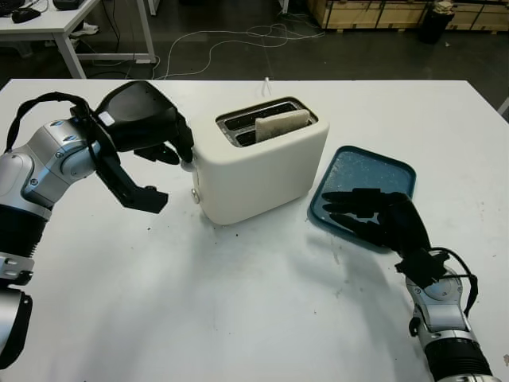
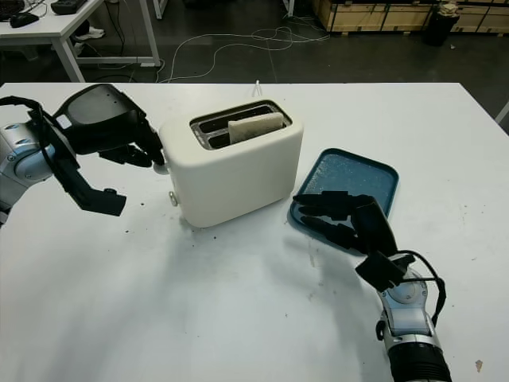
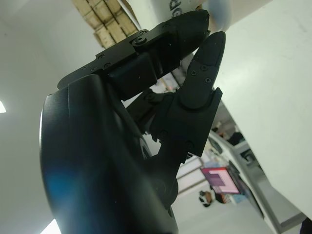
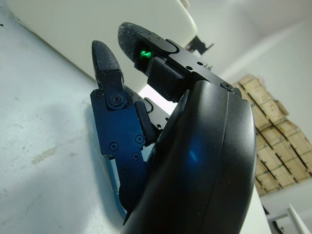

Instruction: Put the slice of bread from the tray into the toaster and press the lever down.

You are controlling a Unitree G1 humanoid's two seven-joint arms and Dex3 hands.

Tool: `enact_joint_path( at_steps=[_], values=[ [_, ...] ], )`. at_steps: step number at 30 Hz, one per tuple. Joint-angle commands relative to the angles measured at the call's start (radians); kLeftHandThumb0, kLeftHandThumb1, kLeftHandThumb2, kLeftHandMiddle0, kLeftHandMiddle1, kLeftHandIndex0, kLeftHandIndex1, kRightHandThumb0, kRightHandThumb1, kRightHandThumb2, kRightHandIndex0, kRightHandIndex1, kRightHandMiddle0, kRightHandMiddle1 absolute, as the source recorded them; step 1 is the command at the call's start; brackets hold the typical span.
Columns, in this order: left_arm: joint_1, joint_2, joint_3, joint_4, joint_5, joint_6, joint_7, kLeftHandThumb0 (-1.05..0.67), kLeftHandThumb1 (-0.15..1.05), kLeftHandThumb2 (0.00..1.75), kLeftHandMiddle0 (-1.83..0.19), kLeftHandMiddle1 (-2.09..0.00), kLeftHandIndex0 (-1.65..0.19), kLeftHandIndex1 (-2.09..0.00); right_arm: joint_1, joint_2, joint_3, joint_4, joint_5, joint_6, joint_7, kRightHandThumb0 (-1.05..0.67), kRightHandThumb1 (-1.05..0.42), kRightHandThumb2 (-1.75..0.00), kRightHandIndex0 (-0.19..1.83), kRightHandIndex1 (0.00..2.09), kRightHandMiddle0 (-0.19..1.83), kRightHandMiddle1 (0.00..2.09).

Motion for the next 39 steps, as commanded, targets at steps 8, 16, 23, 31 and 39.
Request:
enact_joint_path(
  at_steps=[8, 16, 23, 31, 39],
  values=[
    [-0.006, -0.039, -0.040, 0.033, -0.006, -0.012, 0.020, -0.51, 0.80, 0.00, -1.10, -1.14, -1.40, -0.01, 0.000, -0.010, 0.002, 0.003, -0.003, 0.005, 0.006, -0.37, -0.88, 0.00, 1.15, 0.01, 1.07, 0.00],
    [0.017, -0.068, -0.058, 0.050, -0.014, -0.012, 0.019, -0.48, 0.79, 0.01, -1.09, -1.23, -1.43, -0.01, -0.001, -0.010, 0.000, 0.007, -0.001, 0.002, 0.007, -0.38, -0.89, 0.00, 1.15, 0.01, 1.07, 0.00],
    [0.013, -0.061, -0.095, 0.076, 0.072, -0.001, 0.083, -0.48, 0.78, 0.00, -1.06, -1.21, -1.43, -0.01, 0.003, -0.011, -0.002, -0.001, 0.004, 0.010, 0.009, -0.38, -0.89, 0.00, 1.15, 0.01, 1.06, 0.00],
    [0.050, -0.114, -0.229, 0.245, 0.211, 0.033, 0.309, -0.47, 0.76, 0.01, -1.05, -1.25, -1.49, -0.04, -0.001, -0.022, -0.006, 0.008, 0.015, 0.001, 0.026, -0.38, -0.89, 0.00, 1.15, 0.01, 1.07, 0.00],
    [0.157, -0.267, -0.310, 0.432, 0.161, 0.096, 0.385, -0.36, 0.80, 0.02, -0.94, -1.31, -1.43, -0.01, -0.008, -0.026, -0.006, 0.014, 0.023, -0.007, 0.045, -0.36, -0.89, 0.00, 1.15, 0.01, 1.06, 0.00]
  ],
)
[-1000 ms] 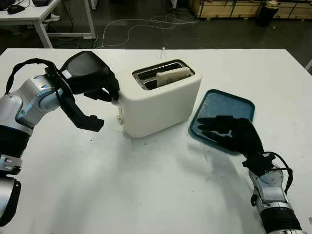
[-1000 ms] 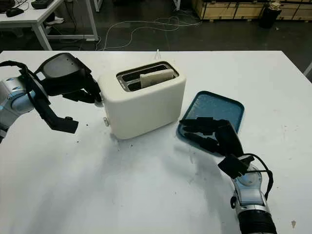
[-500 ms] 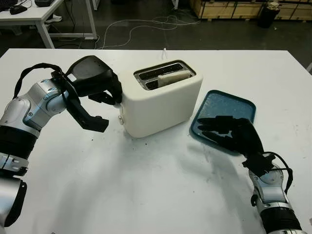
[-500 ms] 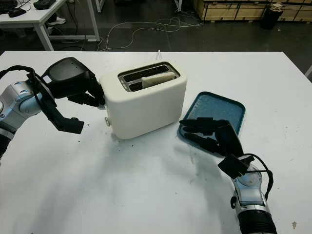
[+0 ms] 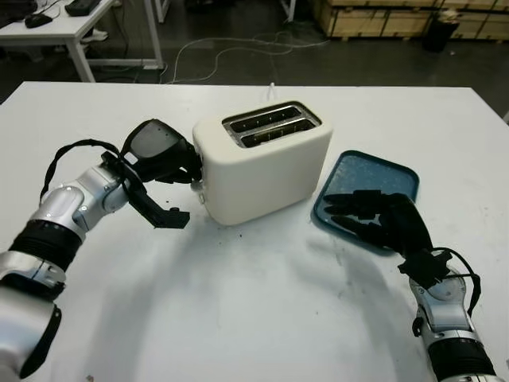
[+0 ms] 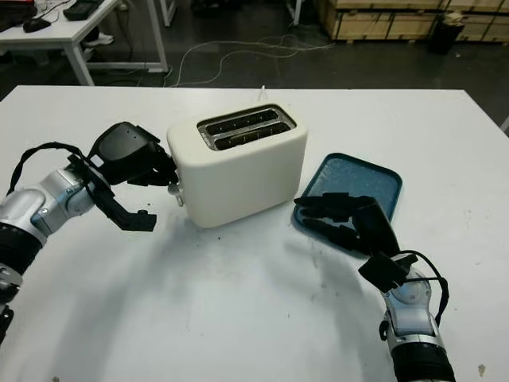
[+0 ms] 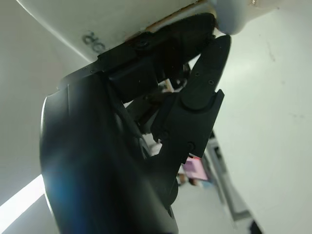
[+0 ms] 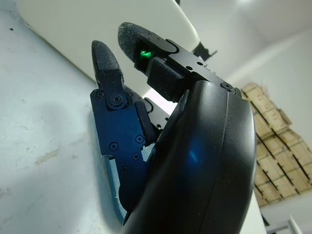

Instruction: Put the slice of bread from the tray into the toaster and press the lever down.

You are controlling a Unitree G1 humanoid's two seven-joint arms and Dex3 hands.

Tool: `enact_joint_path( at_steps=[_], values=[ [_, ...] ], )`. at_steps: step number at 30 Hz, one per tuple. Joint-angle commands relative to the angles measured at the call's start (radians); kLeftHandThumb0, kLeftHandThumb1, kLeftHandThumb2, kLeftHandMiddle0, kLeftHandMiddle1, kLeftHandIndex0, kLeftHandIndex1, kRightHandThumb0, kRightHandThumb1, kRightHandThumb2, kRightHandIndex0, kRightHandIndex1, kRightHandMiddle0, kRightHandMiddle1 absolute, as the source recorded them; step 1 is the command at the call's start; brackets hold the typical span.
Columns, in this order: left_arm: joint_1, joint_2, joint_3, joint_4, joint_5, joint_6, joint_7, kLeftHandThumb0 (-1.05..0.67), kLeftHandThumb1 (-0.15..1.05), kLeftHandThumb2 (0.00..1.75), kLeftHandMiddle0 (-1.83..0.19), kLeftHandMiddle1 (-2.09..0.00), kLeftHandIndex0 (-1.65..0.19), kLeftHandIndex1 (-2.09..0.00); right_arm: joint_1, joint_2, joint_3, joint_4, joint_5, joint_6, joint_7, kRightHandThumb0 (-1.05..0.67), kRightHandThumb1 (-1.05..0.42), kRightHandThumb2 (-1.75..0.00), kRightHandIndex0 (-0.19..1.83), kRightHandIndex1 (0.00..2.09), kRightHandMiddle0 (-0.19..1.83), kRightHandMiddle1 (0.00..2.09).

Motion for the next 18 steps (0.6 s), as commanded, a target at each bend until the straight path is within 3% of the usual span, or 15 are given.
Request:
enact_joint_path(
  at_steps=[1, 6, 18],
  values=[
    [0.131, -0.119, -0.118, 0.094, 0.029, 0.001, -0.068, -0.36, 0.83, 0.02, -0.89, -1.33, -1.39, 0.00, -0.006, -0.009, -0.004, 0.001, 0.008, -0.003, 0.003, -0.37, -0.89, 0.00, 1.15, 0.01, 1.06, 0.00],
    [0.175, -0.166, -0.140, 0.137, -0.031, 0.046, -0.105, -0.37, 0.91, 0.01, -0.86, -1.21, -1.26, 0.00, -0.006, -0.012, -0.004, 0.000, 0.009, -0.001, 0.004, -0.37, -0.89, 0.00, 1.15, 0.01, 1.06, 0.00],
    [0.183, -0.167, -0.160, 0.122, -0.079, 0.073, -0.101, -0.33, 0.92, 0.01, -0.79, -1.30, -1.20, 0.00, -0.006, -0.004, -0.004, 0.002, 0.012, -0.005, -0.002, -0.36, -0.89, 0.00, 1.15, 0.01, 1.06, 0.00]
  ],
)
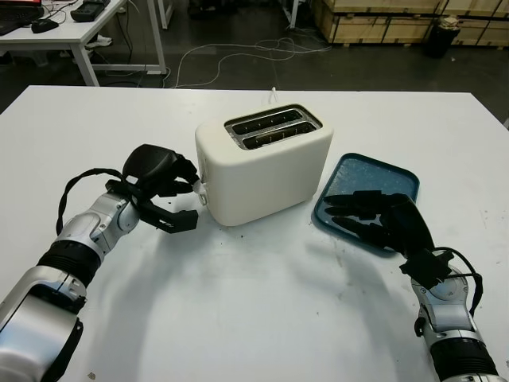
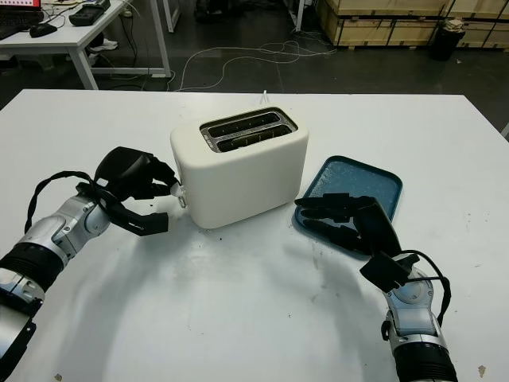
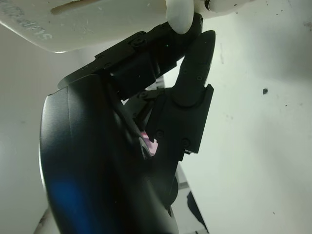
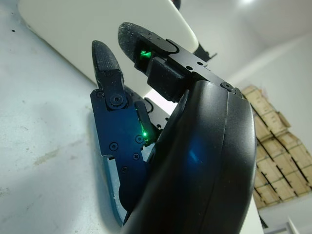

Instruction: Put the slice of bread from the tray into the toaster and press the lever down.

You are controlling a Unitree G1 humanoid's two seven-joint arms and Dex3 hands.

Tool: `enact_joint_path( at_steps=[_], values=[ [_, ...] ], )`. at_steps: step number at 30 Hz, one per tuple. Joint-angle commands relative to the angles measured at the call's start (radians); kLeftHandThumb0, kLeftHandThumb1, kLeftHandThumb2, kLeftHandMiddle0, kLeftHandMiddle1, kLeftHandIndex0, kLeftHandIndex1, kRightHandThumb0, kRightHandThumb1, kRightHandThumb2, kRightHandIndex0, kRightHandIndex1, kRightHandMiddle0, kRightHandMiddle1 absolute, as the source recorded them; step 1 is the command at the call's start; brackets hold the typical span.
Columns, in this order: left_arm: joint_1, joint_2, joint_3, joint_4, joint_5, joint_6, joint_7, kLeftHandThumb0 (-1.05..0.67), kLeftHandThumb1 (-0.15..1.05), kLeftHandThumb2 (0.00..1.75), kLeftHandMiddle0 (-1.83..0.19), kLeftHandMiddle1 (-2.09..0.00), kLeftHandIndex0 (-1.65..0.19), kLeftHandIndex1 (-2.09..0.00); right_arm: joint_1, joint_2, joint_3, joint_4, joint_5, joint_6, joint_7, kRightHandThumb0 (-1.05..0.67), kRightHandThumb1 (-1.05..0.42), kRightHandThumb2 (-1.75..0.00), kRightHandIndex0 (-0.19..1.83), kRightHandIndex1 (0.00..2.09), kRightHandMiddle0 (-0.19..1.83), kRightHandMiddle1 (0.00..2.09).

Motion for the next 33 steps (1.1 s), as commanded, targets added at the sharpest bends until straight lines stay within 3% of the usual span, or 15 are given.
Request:
enact_joint_path(
  at_steps=[1, 10, 15, 20, 27, 33],
  values=[
    [0.130, -0.111, -0.140, 0.040, 0.058, -0.034, -0.109, -0.33, 0.91, 0.01, -0.80, -1.30, -1.20, 0.00, -0.005, 0.002, -0.005, 0.000, 0.013, 0.001, -0.002, -0.36, -0.89, 0.00, 1.15, 0.01, 1.07, 0.00],
    [0.123, -0.103, -0.151, 0.015, 0.040, -0.020, -0.101, -0.35, 0.92, 0.01, -0.83, -1.24, -1.22, -0.03, -0.009, 0.001, -0.005, 0.013, 0.015, -0.014, 0.001, -0.36, -0.90, 0.00, 1.16, 0.01, 1.06, 0.00],
    [0.143, -0.075, -0.111, -0.054, 0.008, -0.020, -0.066, -0.36, 0.92, 0.01, -0.82, -1.37, -1.25, -0.03, -0.009, 0.003, -0.006, 0.010, 0.018, -0.005, 0.000, -0.35, -0.89, 0.00, 1.16, 0.01, 1.07, 0.00],
    [0.189, -0.038, -0.015, -0.194, -0.077, 0.009, -0.071, -0.37, 0.92, 0.04, -0.86, -1.21, -1.23, -0.02, -0.008, 0.003, -0.006, 0.009, 0.019, -0.004, 0.001, -0.37, -0.89, 0.00, 1.15, 0.00, 1.06, 0.00],
    [0.301, -0.019, 0.171, -0.419, -0.161, 0.118, -0.053, -0.34, 0.92, 0.02, -0.80, -1.46, -1.25, -0.03, -0.012, 0.007, -0.004, 0.030, 0.015, -0.021, 0.000, -0.36, -0.89, 0.00, 1.15, 0.00, 1.06, 0.00],
    [0.401, -0.036, 0.316, -0.580, -0.217, 0.185, -0.049, -0.33, 0.92, 0.01, -0.81, -1.53, -1.27, -0.04, -0.014, 0.009, -0.003, 0.036, 0.013, -0.031, -0.003, -0.37, -0.89, 0.00, 1.14, 0.00, 1.06, 0.00]
  ],
)
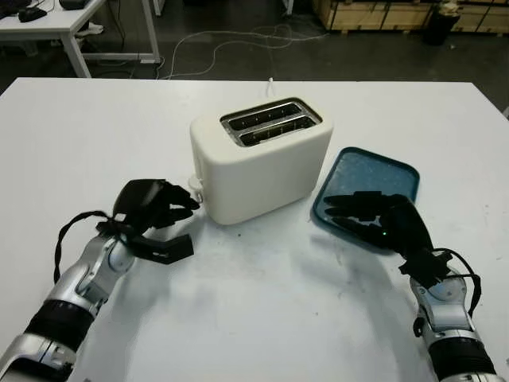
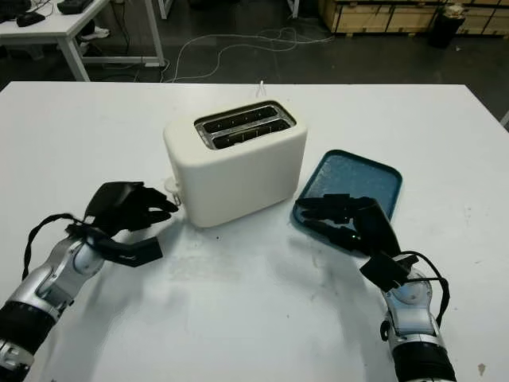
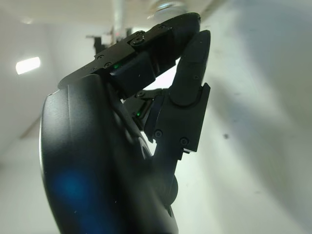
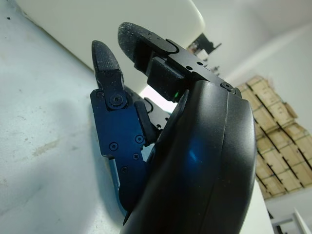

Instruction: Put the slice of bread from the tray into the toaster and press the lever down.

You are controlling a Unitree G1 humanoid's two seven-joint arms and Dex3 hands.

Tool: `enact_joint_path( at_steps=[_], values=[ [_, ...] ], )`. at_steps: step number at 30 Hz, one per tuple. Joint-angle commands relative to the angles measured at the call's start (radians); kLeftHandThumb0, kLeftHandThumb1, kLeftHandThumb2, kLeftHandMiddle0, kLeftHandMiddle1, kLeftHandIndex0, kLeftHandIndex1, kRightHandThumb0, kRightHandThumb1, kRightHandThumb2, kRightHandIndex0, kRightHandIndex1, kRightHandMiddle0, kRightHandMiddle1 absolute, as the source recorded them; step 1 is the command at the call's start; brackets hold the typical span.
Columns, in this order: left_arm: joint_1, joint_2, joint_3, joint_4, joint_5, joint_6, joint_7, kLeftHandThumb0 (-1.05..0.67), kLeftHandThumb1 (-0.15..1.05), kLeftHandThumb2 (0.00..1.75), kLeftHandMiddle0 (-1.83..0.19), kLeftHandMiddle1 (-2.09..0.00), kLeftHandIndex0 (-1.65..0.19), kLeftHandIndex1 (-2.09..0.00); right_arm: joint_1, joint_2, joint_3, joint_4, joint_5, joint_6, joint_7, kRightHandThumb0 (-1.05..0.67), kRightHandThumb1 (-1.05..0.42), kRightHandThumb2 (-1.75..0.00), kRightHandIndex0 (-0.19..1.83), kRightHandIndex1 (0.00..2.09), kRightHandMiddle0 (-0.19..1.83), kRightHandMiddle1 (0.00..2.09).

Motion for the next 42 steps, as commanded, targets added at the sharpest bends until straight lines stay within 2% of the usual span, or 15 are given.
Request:
enact_joint_path(
  at_steps=[1, 7, 13, 20, 22, 25, 32, 37, 40, 42],
  values=[
    [0.034, -0.016, 0.052, -0.068, -0.036, 0.018, 0.007, -0.34, 0.92, 0.02, -0.80, -1.55, -1.27, -0.04, -0.005, 0.005, -0.003, 0.008, 0.008, -0.018, -0.004, -0.37, -0.89, 0.00, 1.14, 0.00, 1.06, 0.00],
    [0.175, -0.048, 0.171, -0.246, -0.111, 0.080, -0.027, -0.34, 0.92, 0.06, -0.72, -1.57, -1.21, -0.03, -0.007, 0.010, -0.006, 0.007, -0.020, 0.004, -0.051, -0.38, -0.89, 0.00, 1.13, 0.00, 1.04, 0.00],
    [0.285, -0.079, 0.243, -0.385, -0.140, 0.113, -0.051, -0.33, 0.92, 0.04, -0.67, -1.64, -1.20, -0.02, -0.028, 0.004, -0.014, 0.010, -0.038, 0.027, -0.103, -0.39, -0.87, 0.00, 1.13, 0.00, 1.04, 0.00],
    [0.299, -0.065, 0.316, -0.420, -0.222, 0.009, -0.091, -0.35, 0.91, 0.01, -0.64, -1.62, -1.20, -0.04, -0.090, -0.023, -0.051, 0.001, -0.025, 0.075, -0.114, -0.45, -0.85, 0.00, 1.14, 0.01, 1.00, 0.00],
    [0.292, -0.057, 0.336, -0.442, -0.246, 0.014, -0.122, -0.37, 0.92, 0.01, -0.63, -1.60, -1.18, -0.03, -0.114, -0.036, -0.065, 0.002, -0.017, 0.080, -0.110, -0.47, -0.85, 0.00, 1.14, 0.01, 0.99, 0.00],
    [0.266, -0.023, 0.368, -0.473, -0.263, 0.028, -0.177, -0.40, 0.92, 0.00, -0.64, -1.55, -1.18, -0.04, -0.160, -0.069, -0.087, -0.003, 0.001, 0.105, -0.093, -0.43, -0.84, 0.00, 1.15, 0.02, 0.98, 0.00],
    [0.116, 0.113, 0.414, -0.420, -0.295, 0.013, -0.304, -0.39, 0.85, 0.00, -0.77, -1.34, -1.19, -0.11, -0.321, -0.209, -0.098, 0.004, -0.053, 0.202, -0.083, -0.47, -0.81, 0.00, 1.16, 0.02, 1.02, 0.02],
    [-0.017, 0.200, 0.376, -0.376, -0.280, 0.080, -0.426, -0.37, 0.81, 0.01, -0.84, -1.17, -1.20, -0.12, -0.465, -0.300, -0.058, 0.078, -0.129, 0.241, -0.053, -0.47, -0.77, 0.00, 1.19, 0.02, 1.04, 0.01],
    [-0.103, 0.236, 0.330, -0.338, -0.250, 0.119, -0.480, -0.38, 0.79, 0.00, -0.93, -0.99, -1.21, -0.10, -0.526, -0.336, -0.029, 0.085, -0.163, 0.271, -0.026, -0.46, -0.76, 0.00, 1.21, 0.03, 1.05, 0.02],
    [-0.163, 0.253, 0.297, -0.305, -0.240, 0.123, -0.518, -0.40, 0.77, 0.00, -0.97, -0.96, -1.23, -0.09, -0.563, -0.355, -0.013, 0.094, -0.179, 0.279, -0.002, -0.47, -0.75, 0.00, 1.21, 0.03, 1.07, 0.02]
  ],
)
